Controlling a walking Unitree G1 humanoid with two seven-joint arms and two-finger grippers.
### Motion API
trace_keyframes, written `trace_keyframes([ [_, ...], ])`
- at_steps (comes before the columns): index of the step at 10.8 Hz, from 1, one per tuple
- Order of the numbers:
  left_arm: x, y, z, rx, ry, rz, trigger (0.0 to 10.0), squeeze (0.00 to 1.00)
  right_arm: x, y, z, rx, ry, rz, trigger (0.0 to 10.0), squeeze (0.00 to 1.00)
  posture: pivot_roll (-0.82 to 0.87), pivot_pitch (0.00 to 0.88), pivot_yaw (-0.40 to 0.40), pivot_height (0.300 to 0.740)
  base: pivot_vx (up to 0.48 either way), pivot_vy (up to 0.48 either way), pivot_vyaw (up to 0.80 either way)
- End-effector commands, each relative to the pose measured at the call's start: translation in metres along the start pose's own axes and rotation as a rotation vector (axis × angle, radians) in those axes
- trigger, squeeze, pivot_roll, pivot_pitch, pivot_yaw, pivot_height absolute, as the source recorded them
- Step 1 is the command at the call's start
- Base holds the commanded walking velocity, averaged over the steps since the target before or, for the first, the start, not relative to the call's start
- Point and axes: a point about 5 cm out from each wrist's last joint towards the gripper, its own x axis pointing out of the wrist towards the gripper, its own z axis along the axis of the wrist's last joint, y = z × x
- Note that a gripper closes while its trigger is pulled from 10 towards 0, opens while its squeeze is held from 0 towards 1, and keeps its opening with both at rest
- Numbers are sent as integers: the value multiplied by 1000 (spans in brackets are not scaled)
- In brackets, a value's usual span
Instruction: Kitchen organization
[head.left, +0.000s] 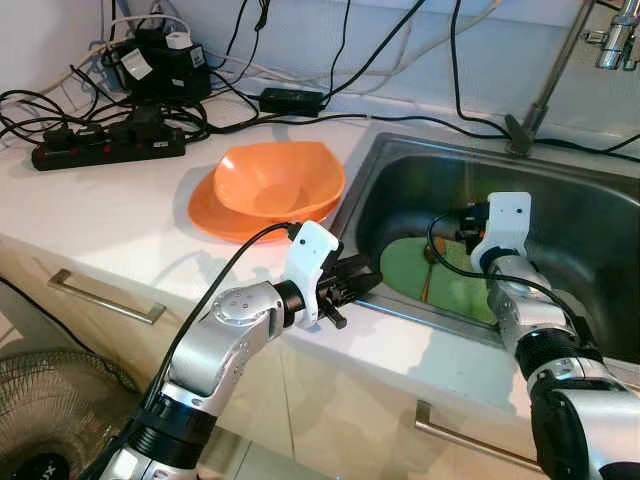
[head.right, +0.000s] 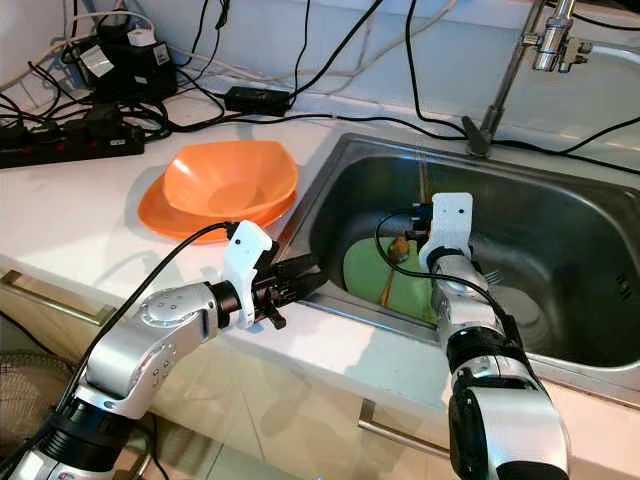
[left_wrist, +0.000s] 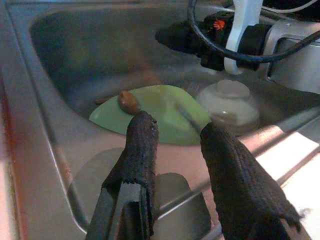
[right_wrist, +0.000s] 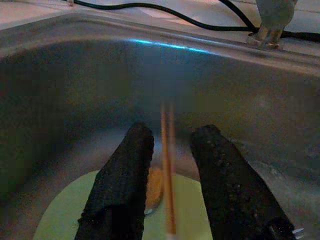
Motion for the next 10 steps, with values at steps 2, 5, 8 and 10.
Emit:
trace_keyframes([
  [2,1,-2,6,29,-13,-13,10000,0,-1,4,-5,3,2,6,10000,0,212,25,-7,740,0,0,0],
  [5,2,1,13,94,-63,46,10000,0,1,3,21,51,-132,8,10000,0,208,26,-7,740,0,0,0],
  [8,6,2,24,144,-156,108,10000,0,-10,9,51,78,-336,80,10000,0,193,29,-6,740,0,0,0],
  [10,8,2,25,160,-190,143,10000,0,-27,11,62,73,-409,141,10000,0,175,41,-2,740,0,0,0],
])
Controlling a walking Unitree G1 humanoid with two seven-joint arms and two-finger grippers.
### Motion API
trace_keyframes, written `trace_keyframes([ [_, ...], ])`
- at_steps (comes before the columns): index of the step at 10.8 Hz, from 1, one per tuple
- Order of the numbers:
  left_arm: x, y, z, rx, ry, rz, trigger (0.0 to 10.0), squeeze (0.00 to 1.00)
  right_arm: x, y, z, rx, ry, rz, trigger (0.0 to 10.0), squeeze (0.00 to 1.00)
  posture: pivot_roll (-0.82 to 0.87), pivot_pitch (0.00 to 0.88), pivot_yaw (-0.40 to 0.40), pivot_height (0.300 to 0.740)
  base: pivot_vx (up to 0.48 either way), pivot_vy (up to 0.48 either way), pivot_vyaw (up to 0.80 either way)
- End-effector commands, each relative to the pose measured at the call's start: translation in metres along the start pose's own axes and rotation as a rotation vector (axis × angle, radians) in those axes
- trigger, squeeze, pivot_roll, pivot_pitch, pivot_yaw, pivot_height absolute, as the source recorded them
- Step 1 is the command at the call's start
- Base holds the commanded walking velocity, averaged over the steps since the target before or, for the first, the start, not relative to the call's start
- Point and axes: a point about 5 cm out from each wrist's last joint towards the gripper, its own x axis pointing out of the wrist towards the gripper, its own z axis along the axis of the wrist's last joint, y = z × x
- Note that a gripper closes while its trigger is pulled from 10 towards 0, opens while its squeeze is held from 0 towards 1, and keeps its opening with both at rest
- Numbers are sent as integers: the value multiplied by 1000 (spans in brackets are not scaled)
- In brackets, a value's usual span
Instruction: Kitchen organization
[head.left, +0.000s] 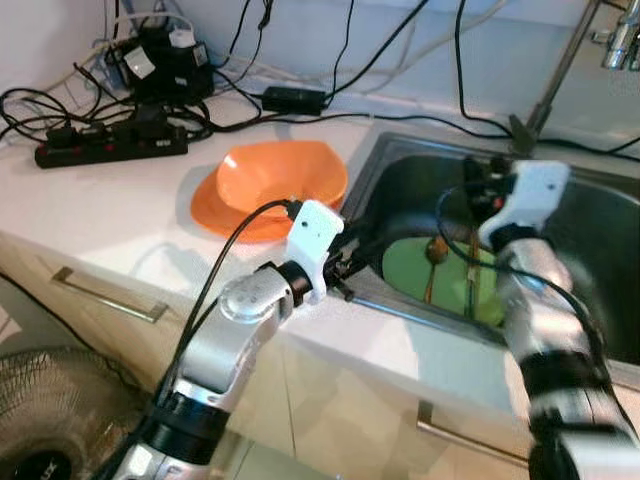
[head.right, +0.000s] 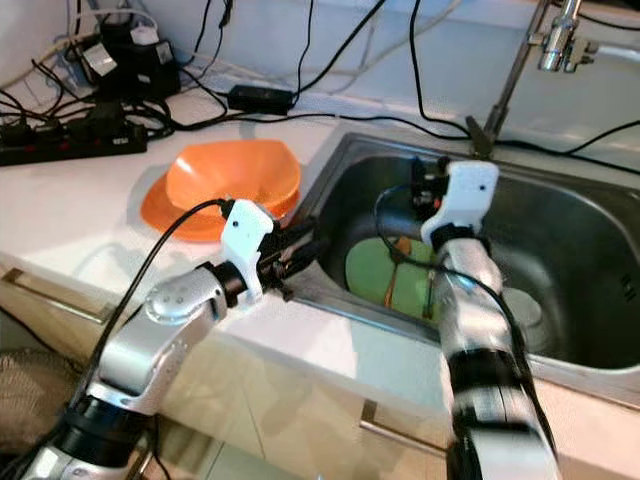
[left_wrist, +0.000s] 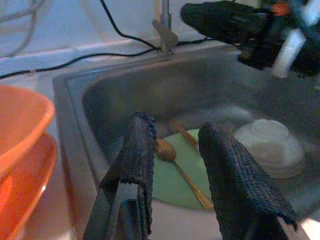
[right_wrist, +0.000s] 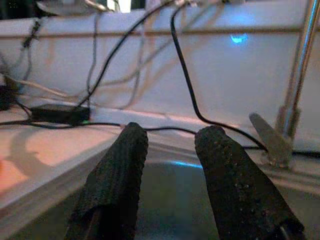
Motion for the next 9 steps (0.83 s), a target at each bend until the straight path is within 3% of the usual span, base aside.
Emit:
trace_keyframes([
  [1,0,2,0,16,-10,26,10000,0,-7,-1,5,0,-9,29,10000,0,170,42,-2,740,0,0,0],
  [5,-1,3,-4,23,-10,37,10000,0,-42,-9,12,-66,30,118,10000,0,152,54,-1,740,0,0,0],
  [9,-7,6,-5,50,-26,87,10000,0,-76,12,9,4,83,127,10000,0,144,66,-1,740,0,0,0],
])
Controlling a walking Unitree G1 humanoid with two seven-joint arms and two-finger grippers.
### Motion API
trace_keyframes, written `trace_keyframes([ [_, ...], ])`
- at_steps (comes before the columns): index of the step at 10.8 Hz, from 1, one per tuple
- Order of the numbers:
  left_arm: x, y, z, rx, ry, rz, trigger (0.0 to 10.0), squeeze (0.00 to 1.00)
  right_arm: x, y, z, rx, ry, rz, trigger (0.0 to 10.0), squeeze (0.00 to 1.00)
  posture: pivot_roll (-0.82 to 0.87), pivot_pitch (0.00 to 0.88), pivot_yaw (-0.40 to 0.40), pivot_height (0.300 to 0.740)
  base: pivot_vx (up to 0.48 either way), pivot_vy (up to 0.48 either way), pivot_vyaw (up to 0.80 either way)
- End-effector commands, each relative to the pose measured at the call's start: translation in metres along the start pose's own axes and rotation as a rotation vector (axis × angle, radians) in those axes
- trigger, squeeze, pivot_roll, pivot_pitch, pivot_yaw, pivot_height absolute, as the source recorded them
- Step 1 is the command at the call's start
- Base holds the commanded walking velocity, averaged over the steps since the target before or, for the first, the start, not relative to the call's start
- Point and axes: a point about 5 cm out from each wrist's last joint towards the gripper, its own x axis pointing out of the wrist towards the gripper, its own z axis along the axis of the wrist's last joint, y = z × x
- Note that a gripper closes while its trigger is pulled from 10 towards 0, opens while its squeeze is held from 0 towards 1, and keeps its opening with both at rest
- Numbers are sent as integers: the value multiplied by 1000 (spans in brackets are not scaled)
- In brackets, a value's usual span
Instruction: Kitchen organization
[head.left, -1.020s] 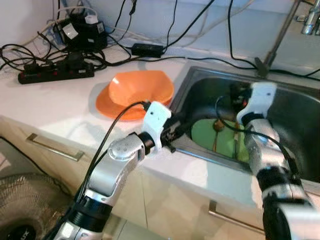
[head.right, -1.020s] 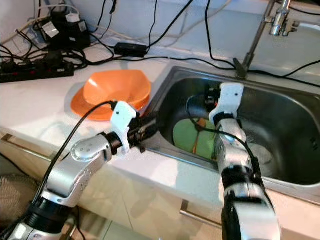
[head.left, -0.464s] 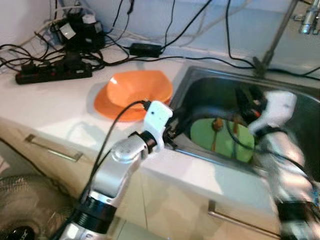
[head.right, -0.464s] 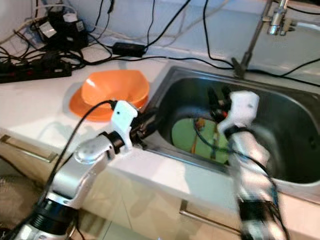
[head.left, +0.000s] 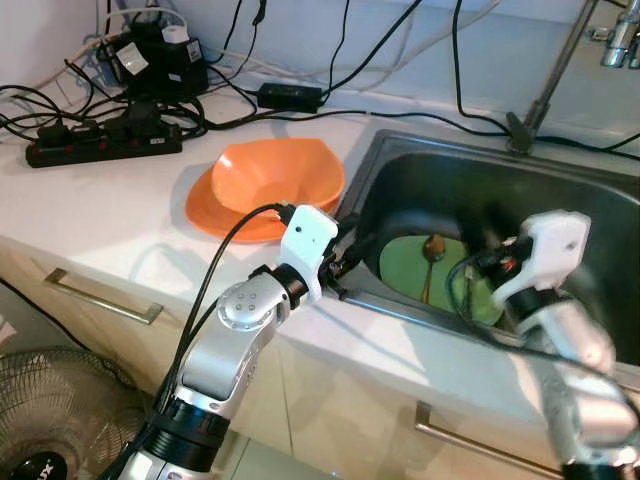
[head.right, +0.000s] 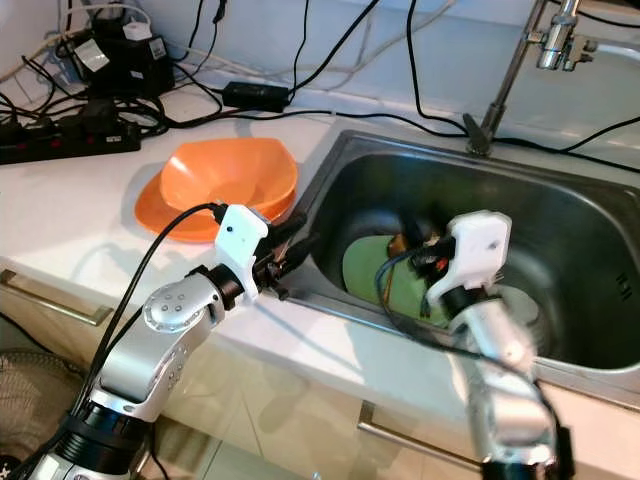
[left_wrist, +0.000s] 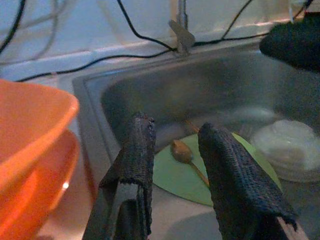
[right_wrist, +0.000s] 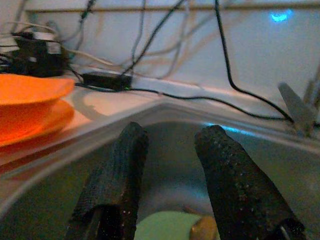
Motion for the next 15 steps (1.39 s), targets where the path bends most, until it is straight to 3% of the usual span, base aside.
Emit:
trace_keyframes([
  [1,-2,4,-1,6,-7,33,10000,0,-3,3,-3,4,13,-17,10000,0,145,65,2,740,0,0,0],
  [3,-4,7,2,41,-30,82,10000,0,-7,12,-18,-12,58,-39,10000,0,149,56,3,740,0,0,0],
  [8,-13,17,8,132,-87,171,10000,0,-21,5,-26,-32,85,-99,10000,0,145,41,12,740,0,0,0],
  [10,-9,22,29,350,-123,203,10000,0,-15,10,-27,-22,81,-96,10000,0,152,44,8,740,0,0,0],
  [11,-7,25,38,487,-96,185,10000,0,-13,12,-28,-16,80,-95,10000,0,161,49,4,740,0,0,0],
  [12,-6,27,42,568,-69,166,10000,0,-12,13,-28,-13,80,-94,10000,0,162,51,3,740,0,0,0],
  [14,-9,34,47,634,7,120,10000,0,-10,14,-29,-8,81,-91,10000,0,167,54,-2,740,0,0,0],
  [15,-15,41,52,600,26,101,10000,0,-9,14,-29,-8,83,-88,10000,0,173,52,-5,740,0,0,0],
])
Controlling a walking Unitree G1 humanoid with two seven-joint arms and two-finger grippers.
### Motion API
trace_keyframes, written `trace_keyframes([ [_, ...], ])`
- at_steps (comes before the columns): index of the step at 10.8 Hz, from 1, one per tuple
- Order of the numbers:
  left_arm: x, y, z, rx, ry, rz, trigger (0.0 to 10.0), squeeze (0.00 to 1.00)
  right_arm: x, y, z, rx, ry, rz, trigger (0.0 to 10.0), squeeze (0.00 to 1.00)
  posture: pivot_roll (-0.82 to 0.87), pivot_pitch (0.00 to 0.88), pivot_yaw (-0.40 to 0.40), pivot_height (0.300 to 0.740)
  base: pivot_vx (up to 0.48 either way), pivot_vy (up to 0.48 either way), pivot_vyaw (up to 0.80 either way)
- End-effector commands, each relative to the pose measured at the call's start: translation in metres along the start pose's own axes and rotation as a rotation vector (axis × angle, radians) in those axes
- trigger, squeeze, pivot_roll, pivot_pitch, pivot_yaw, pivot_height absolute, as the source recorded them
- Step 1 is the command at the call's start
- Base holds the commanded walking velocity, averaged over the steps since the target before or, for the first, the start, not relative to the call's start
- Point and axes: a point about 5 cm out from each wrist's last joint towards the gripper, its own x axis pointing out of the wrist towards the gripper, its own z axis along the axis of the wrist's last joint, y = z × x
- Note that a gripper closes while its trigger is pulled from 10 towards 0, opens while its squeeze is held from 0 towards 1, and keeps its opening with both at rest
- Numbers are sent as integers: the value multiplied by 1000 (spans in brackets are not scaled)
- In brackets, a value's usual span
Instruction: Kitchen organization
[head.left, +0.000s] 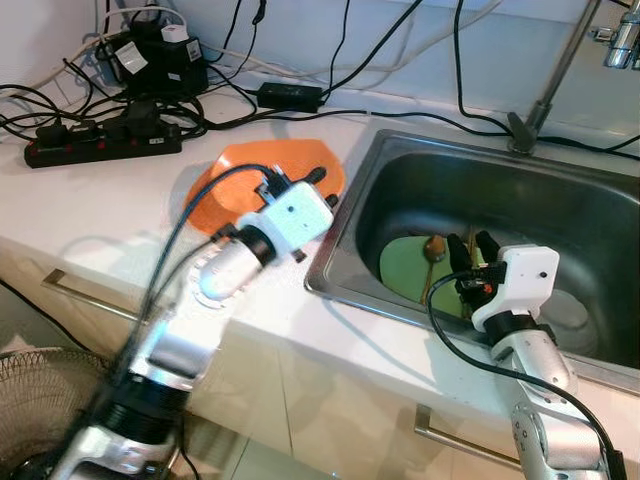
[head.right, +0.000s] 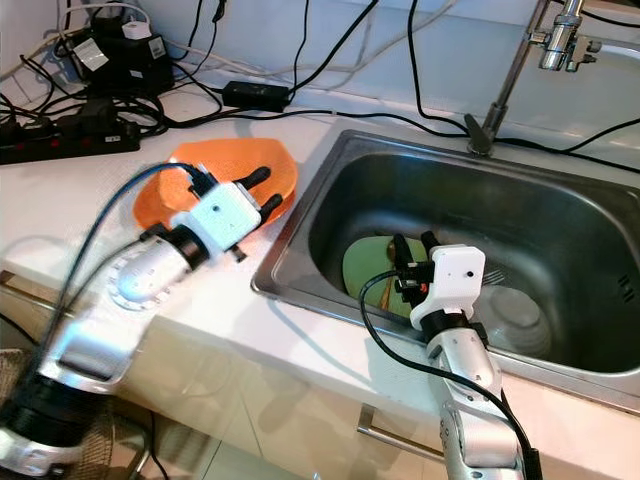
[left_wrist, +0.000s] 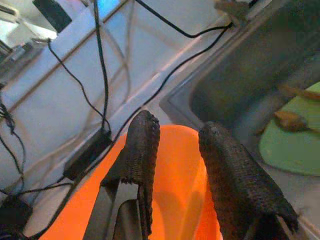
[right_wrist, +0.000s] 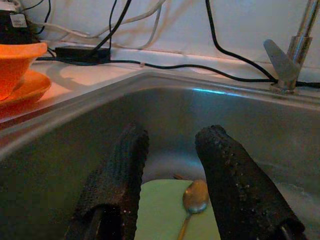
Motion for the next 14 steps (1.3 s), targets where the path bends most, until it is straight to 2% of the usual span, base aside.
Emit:
trace_keyframes([
  [1,-2,9,6,-18,-11,-7,10000,0,2,1,-4,6,14,5,10000,0,178,52,-5,740,0,0,0],
  [2,-5,15,6,-5,1,-25,10000,0,4,2,-3,13,13,7,10000,0,179,53,-4,740,0,0,0],
  [5,-8,9,2,41,69,-134,10000,0,4,3,-3,16,12,10,10000,0,174,56,-4,740,0,0,0],
  [7,-15,22,3,88,110,-155,10000,0,5,3,-4,15,13,12,10000,0,185,60,-2,740,0,0,0],
  [8,-21,37,2,138,146,-142,10000,0,4,3,-4,16,15,13,10000,0,188,60,-2,740,0,0,0],
  [10,-26,47,-1,156,177,-125,10000,0,5,4,-5,17,17,14,10000,0,188,60,0,740,0,0,0],
  [13,-38,48,-13,145,262,-192,10000,0,5,4,-5,18,16,15,10000,0,195,59,-2,740,0,0,0],
  [14,-42,45,-22,169,306,-225,10000,0,6,5,-6,19,17,18,10000,0,195,58,-2,740,0,0,0],
])
